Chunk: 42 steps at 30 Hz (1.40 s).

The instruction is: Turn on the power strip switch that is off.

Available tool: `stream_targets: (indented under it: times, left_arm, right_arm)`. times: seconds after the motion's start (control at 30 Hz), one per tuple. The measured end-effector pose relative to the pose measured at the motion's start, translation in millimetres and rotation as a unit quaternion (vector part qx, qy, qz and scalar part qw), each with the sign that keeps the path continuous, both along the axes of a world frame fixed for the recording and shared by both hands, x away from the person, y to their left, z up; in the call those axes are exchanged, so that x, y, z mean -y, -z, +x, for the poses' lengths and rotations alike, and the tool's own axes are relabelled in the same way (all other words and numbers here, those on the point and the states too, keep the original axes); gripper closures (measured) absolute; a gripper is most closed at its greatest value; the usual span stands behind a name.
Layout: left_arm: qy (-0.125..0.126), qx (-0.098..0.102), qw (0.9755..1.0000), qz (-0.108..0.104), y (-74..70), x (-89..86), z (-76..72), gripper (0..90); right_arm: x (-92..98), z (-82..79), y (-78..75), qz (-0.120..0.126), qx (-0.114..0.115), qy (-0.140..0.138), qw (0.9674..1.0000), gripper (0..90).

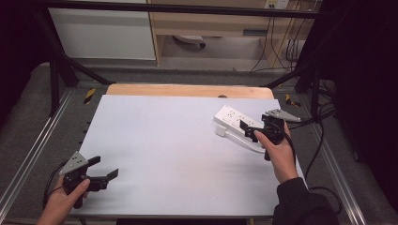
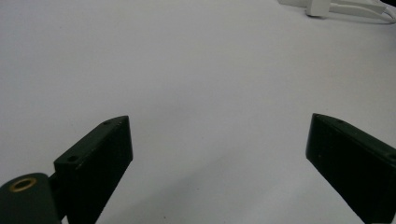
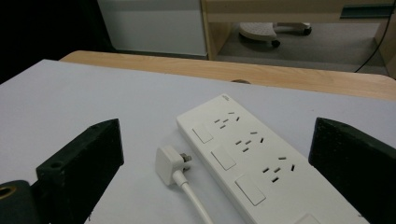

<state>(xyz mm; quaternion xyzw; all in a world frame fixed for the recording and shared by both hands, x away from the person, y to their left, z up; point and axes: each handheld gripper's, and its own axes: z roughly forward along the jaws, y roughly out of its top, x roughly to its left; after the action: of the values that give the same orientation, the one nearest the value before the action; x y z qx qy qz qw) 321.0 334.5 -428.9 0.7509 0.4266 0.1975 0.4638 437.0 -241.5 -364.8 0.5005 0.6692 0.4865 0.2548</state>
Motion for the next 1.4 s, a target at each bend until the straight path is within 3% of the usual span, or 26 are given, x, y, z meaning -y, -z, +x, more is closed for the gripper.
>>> stream_targets:
  times: [0.37,0.83,1.1,1.4]
  left_arm:
    - [-0.001,0.001,1.0,0.002,-0.5,-0.2,0.0,7.4]
    - [-0.003,0.0,1.0,-0.008,-1.2,-0.4,-0.8,6.6]
    - [-0.003,0.001,1.0,-0.008,-1.5,0.1,-0.9,6.6]
    - [-0.003,0.0,1.0,-0.007,-1.5,0.6,-1.1,6.6]
  right_arm:
    - [10.8,-17.8,-7.1,0.009,0.022,0.001,0.9997,2.5]
    - [29.1,-53.1,-7.0,0.005,0.066,-0.001,0.9978,1.6]
    - [39.8,-77.9,10.0,-0.004,0.076,-0.006,0.997,1.6]
    - [45.4,-92.8,44.2,-0.016,0.054,-0.004,0.9984,1.8]
